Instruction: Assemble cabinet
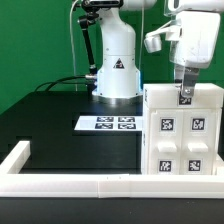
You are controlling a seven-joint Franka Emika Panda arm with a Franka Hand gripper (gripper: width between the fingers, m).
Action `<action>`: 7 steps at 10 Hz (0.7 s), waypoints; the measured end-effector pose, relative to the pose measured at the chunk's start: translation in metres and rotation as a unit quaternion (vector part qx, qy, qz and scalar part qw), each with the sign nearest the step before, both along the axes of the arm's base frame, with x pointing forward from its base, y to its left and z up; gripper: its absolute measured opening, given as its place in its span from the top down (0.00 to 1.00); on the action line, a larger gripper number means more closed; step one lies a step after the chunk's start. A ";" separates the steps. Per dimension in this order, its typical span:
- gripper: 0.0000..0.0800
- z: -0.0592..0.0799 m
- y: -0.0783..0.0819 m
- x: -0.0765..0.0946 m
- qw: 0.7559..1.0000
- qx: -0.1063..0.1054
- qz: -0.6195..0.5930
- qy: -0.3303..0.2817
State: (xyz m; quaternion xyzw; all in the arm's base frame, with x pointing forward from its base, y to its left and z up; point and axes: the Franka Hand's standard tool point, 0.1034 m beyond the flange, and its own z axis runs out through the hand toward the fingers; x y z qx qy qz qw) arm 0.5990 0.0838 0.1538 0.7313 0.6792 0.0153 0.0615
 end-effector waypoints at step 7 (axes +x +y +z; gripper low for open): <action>0.31 0.000 -0.005 0.001 0.985 0.024 -0.171 -0.010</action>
Offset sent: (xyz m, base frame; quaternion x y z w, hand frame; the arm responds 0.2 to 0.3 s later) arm 0.0000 0.0000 0.0000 0.0000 0.0000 0.0000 1.0000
